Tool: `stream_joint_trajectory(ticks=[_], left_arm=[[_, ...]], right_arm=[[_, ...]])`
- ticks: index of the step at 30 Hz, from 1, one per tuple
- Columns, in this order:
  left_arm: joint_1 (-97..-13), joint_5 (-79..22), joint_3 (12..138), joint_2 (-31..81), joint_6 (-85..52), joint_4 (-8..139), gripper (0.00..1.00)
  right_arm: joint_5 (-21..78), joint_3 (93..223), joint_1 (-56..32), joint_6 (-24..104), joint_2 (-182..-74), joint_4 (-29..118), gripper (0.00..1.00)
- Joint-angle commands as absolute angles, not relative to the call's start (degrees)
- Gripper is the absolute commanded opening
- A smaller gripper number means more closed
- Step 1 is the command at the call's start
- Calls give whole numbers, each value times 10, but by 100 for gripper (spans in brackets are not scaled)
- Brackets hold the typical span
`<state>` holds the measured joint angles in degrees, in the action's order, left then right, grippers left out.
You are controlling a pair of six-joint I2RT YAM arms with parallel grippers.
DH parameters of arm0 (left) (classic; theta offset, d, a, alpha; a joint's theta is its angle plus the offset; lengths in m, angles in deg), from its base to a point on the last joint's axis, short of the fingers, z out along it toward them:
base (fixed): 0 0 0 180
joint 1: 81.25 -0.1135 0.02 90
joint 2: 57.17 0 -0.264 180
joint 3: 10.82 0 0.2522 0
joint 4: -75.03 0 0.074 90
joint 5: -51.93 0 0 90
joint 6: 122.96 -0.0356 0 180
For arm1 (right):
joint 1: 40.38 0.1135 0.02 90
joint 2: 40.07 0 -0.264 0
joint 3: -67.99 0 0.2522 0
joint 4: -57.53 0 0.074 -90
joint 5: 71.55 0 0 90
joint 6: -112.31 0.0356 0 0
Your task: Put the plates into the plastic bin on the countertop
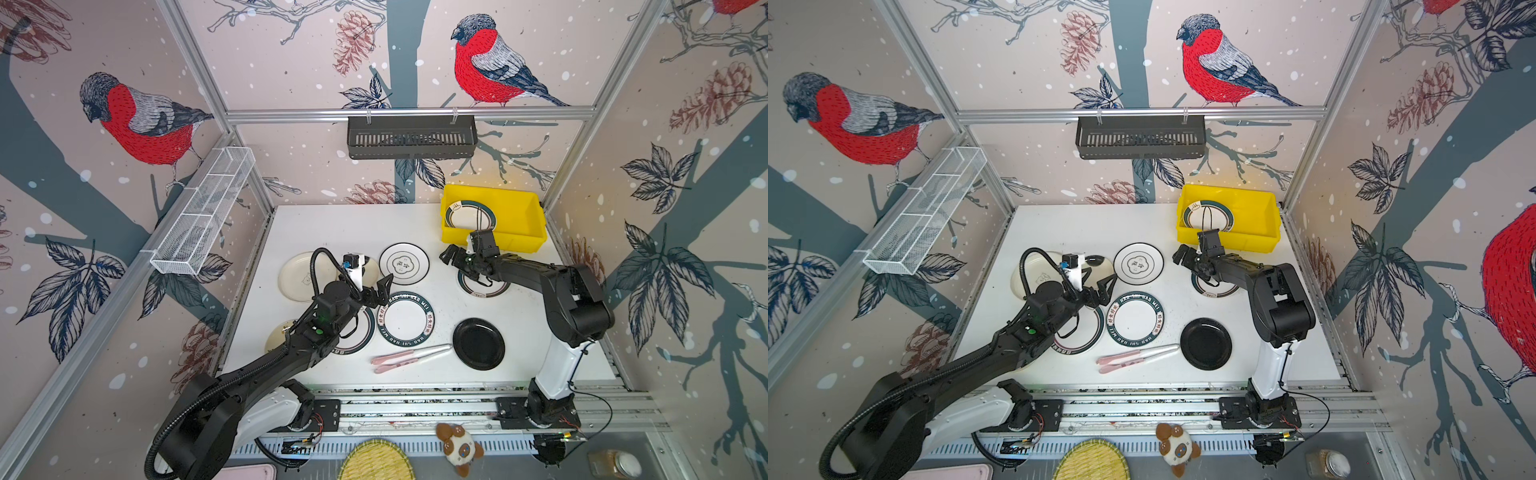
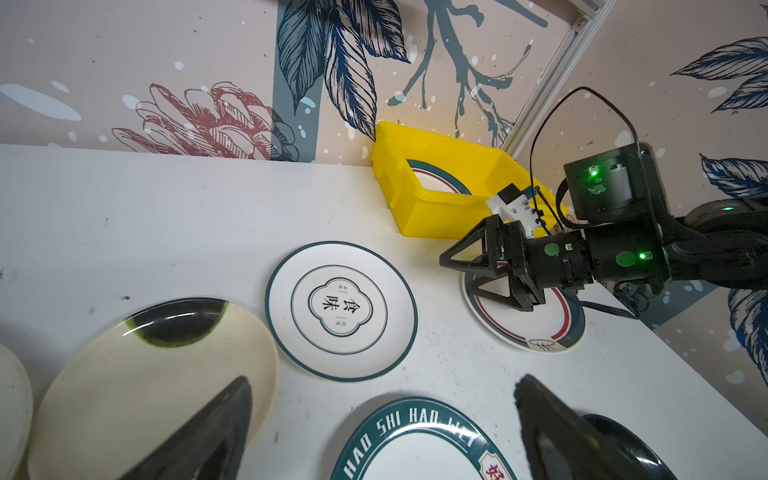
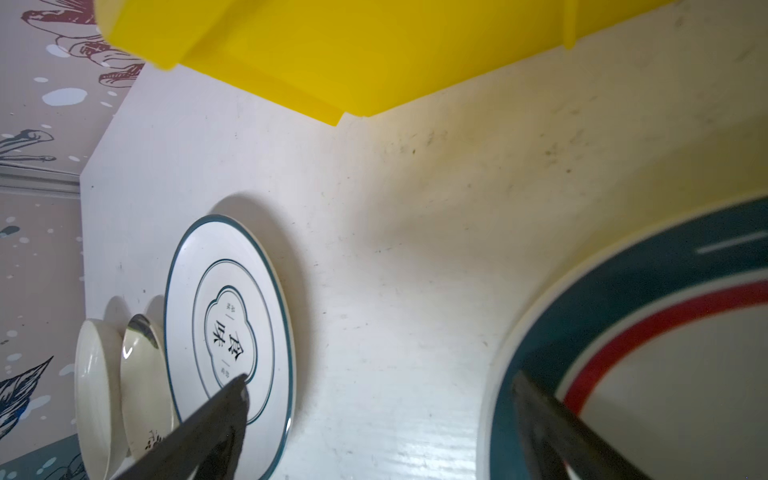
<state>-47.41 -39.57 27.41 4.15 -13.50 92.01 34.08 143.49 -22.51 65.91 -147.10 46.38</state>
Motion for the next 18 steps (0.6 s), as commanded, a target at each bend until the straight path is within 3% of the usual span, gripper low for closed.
stream_joint_trajectory(ticks=[1,7,13,18], left_arm=[[-474,-399,279,40,-139,919,98],[-474,-397,281,43,-138,921,98],[-474,-392,281,44,-138,925,98],[-474,-379,279,46,-135,937,98]], right_arm=[[368,1445,-224,678,-1478,487,100],[381,1443,-222,685,-1461,494,99],[330,1406,-229,660,-1365,473,100],[351,1350,-279,642,-1296,448,100]])
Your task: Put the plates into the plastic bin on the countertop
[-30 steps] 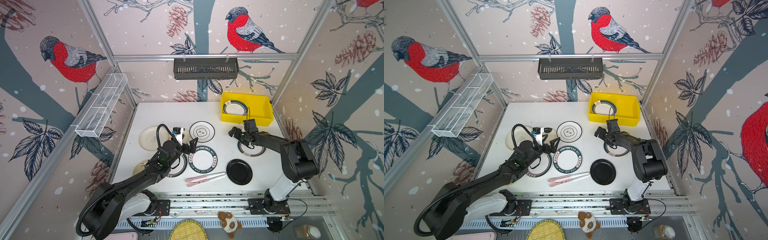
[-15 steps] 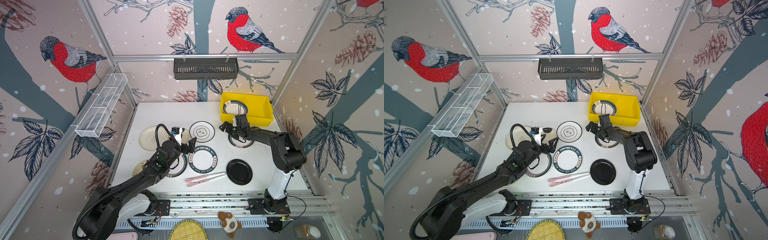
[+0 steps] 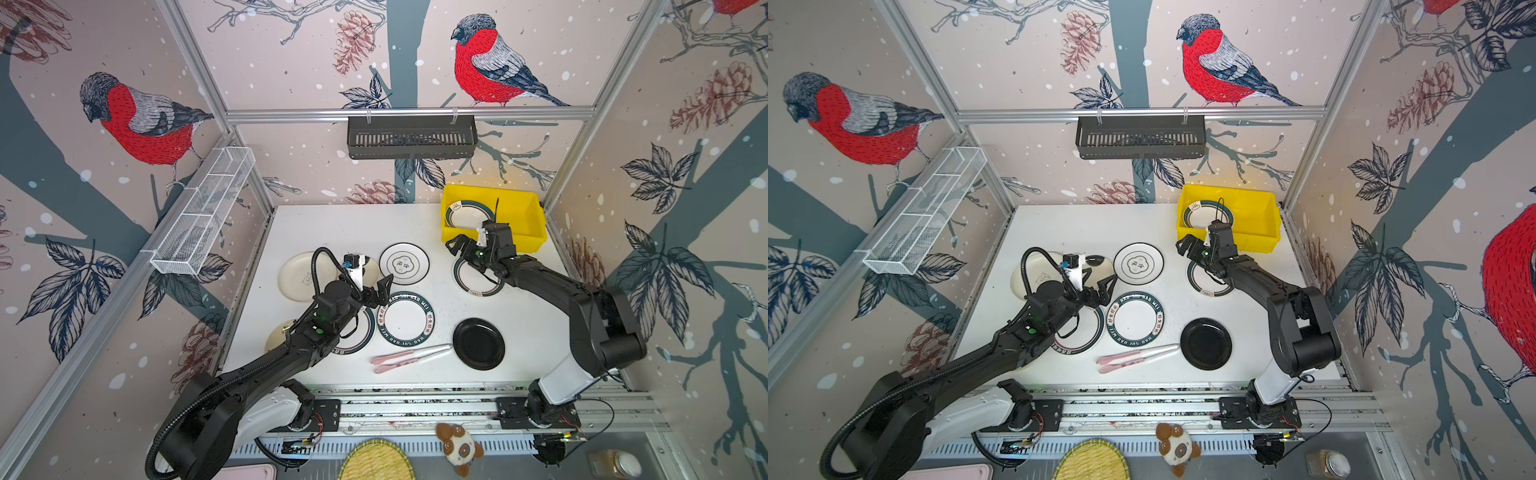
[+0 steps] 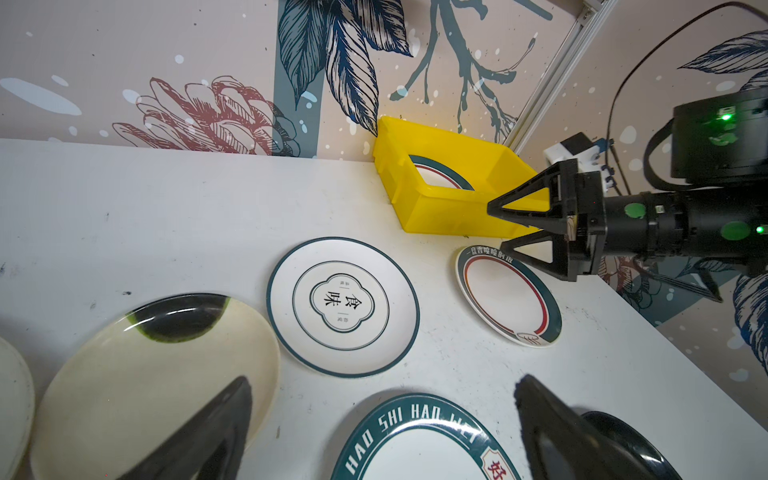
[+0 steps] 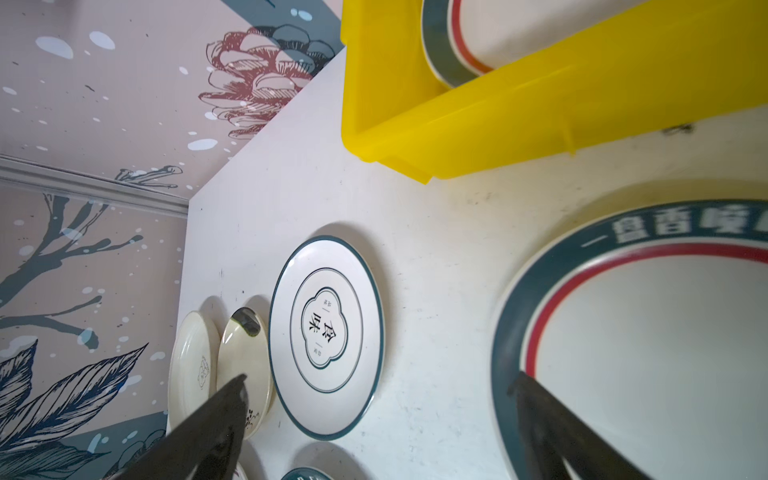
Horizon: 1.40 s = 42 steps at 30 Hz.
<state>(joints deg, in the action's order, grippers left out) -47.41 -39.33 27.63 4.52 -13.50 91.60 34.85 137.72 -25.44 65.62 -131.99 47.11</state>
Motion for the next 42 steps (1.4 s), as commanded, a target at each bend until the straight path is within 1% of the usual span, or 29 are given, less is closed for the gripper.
stream_joint_trajectory(ticks=[1,6,9,12,14,18,22,27,28,30,35,37,41,42], left_arm=[[-474,-373,278,48,-132,943,98],[-474,-324,279,56,-111,981,98],[-475,-281,295,83,-104,990,98],[-474,-211,323,133,-105,999,98],[-474,-165,345,171,-98,1006,98],[-475,-116,371,235,-61,1048,98],[-474,-96,389,277,-31,1080,98],[-474,-83,407,312,-14,1087,98],[-474,-83,407,315,-12,1088,98],[-474,-86,406,317,-7,1088,98],[-474,-98,405,312,-8,1072,98],[-474,-100,405,310,-8,1069,98],[-474,-102,407,312,-6,1066,98],[-474,-103,408,311,-6,1067,98]], right_arm=[[364,1330,-295,642,-1283,452,99],[427,1216,-396,642,-1196,475,98],[449,1180,-432,622,-1165,469,97],[490,1159,-464,610,-1168,467,96],[525,1140,-485,609,-1182,484,92],[550,1117,-502,612,-1209,520,85],[557,1111,-504,612,-1221,542,80],[568,1105,-505,626,-1247,586,68],[569,1105,-505,630,-1253,594,67],[567,1109,-505,635,-1269,603,60],[550,1114,-504,641,-1298,619,54],[549,1115,-504,641,-1309,624,48],[551,1122,-505,637,-1332,625,40],[550,1122,-505,638,-1335,629,40]])
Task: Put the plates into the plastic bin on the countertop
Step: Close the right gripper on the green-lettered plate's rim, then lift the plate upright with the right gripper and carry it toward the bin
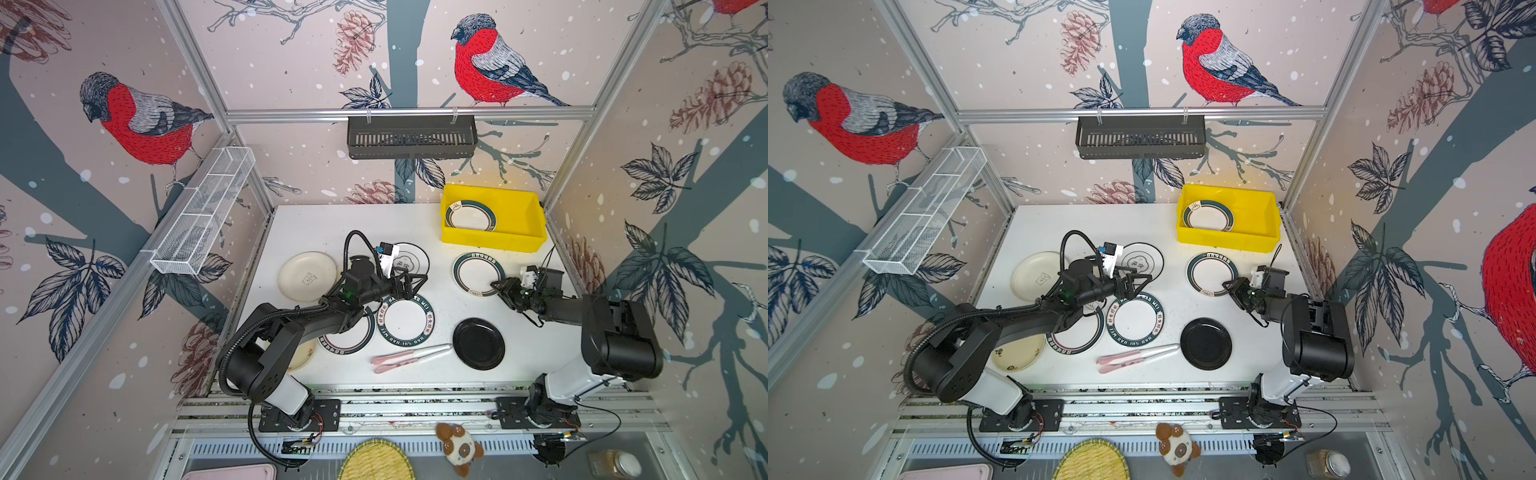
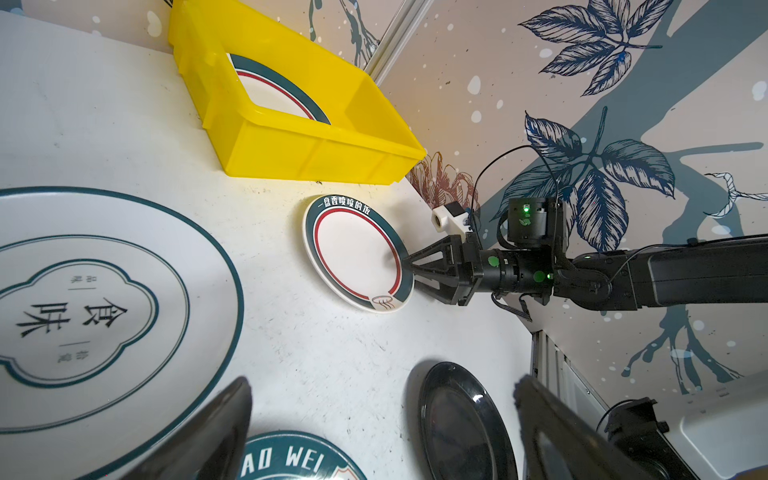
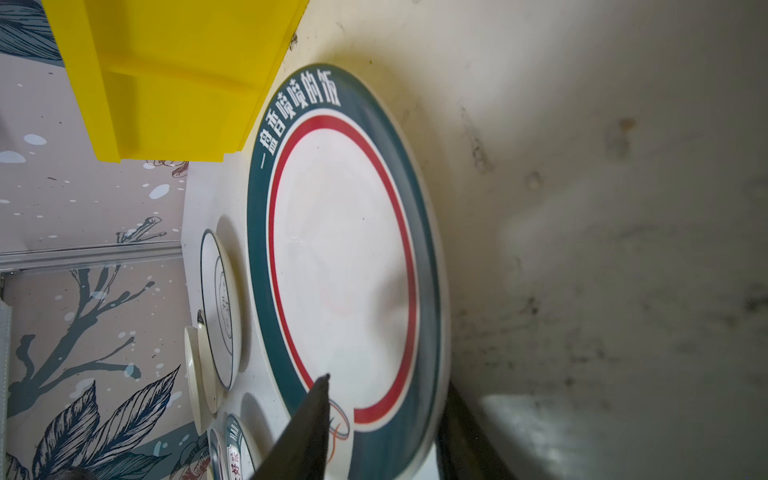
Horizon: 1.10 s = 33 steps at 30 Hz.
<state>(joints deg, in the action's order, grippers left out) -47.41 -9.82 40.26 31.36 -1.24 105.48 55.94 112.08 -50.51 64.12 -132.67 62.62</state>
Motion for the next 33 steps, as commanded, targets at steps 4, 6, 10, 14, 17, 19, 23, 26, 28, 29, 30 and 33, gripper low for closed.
stream_joint_trajectory(ticks=[4,6,10,14,17,19,23,26,28,29,30,33], left_arm=[[-474,-103,411,313,-4,1066,98],[-474,-103,411,314,-2,1068,98],[-474,-104,412,314,-2,1068,98],[-474,-110,410,315,-3,1063,98],[-474,-110,408,316,-1,1064,98],[-474,-110,408,316,-1,1064,98],[-475,-117,408,317,0,1061,98],[-474,-119,408,319,-1,1061,98],[-474,-118,408,320,-1,1061,98],[-474,-118,408,320,-1,1061,98],[-474,-118,408,321,0,1062,98],[-474,-117,404,322,2,1068,98]], right_arm=[[546,1121,-505,646,-1342,636,38],[546,1122,-505,649,-1346,638,37],[542,1121,-505,644,-1348,637,32],[529,1120,-507,635,-1351,624,19],[530,1117,-507,637,-1351,629,16],[530,1115,-507,637,-1349,632,14],[528,1114,-507,636,-1345,630,8],[527,1114,-507,636,-1339,624,6],[525,1112,-507,636,-1332,622,3],[523,1110,-507,636,-1329,621,3],[522,1109,-507,636,-1325,619,3],[521,1106,-507,635,-1311,610,3]])
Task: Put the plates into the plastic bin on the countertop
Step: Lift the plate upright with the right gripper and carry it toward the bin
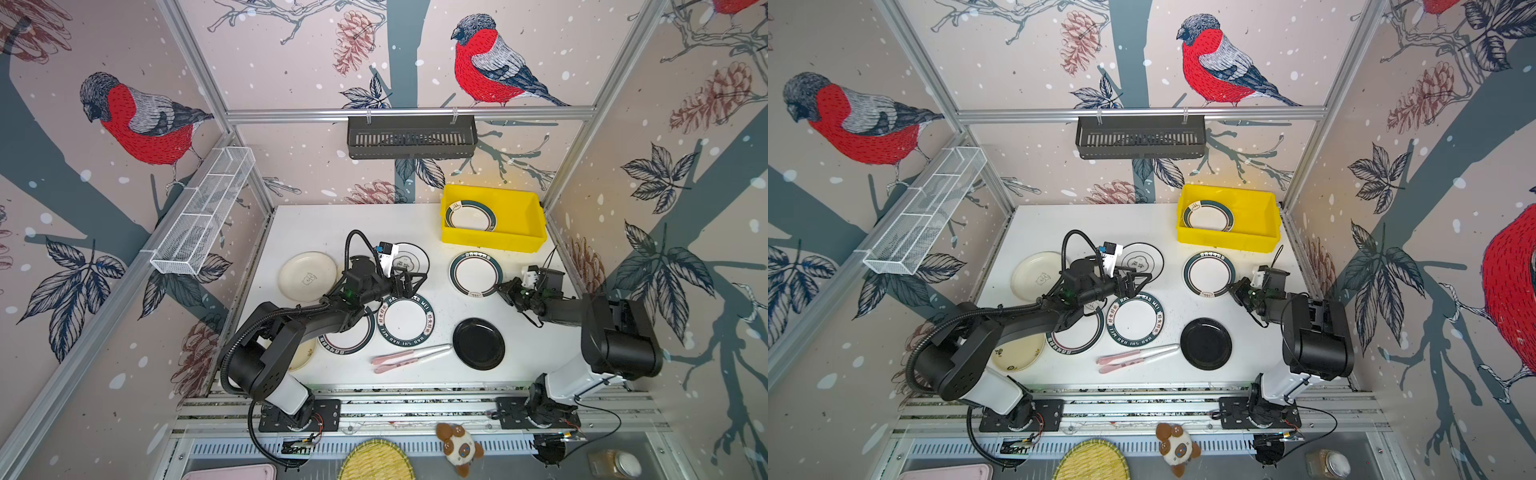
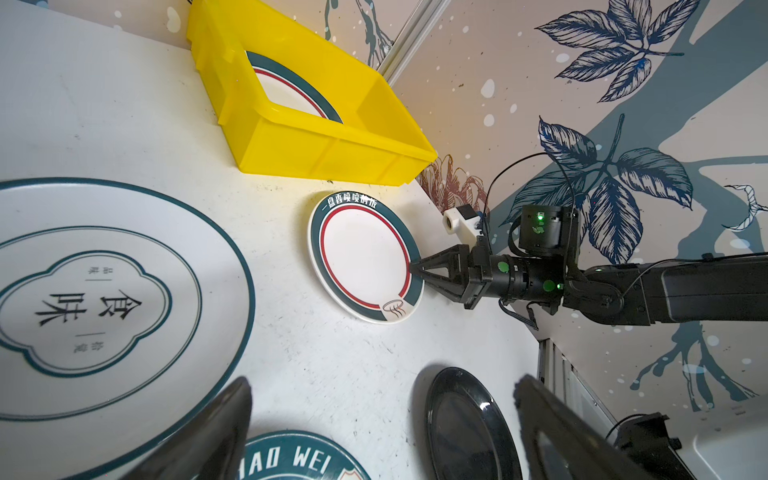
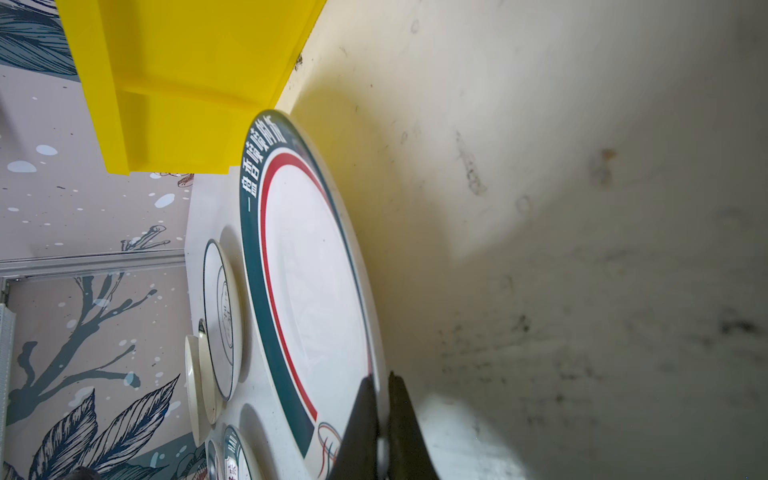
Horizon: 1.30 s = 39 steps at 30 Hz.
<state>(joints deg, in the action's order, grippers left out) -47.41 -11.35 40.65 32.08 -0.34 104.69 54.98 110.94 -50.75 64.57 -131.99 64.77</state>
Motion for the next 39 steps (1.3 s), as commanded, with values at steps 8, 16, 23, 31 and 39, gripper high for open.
stream_joint_trajectory(ticks=[8,16,23,31,39], left_arm=[[-474,-118,416,325,-5,1056,98],[-474,-114,440,338,-19,1039,98],[-474,-87,438,338,19,1070,98],[-473,-89,436,328,7,1061,98],[-472,-120,427,296,-19,1027,98]], right_arm=[[522,1078,-503,640,-1236,582,1],[527,1078,-499,659,-1136,547,0],[513,1141,-504,639,-1064,462,0],[529,1190,-504,673,-1061,481,0],[525,1258,-499,694,-1093,504,0]])
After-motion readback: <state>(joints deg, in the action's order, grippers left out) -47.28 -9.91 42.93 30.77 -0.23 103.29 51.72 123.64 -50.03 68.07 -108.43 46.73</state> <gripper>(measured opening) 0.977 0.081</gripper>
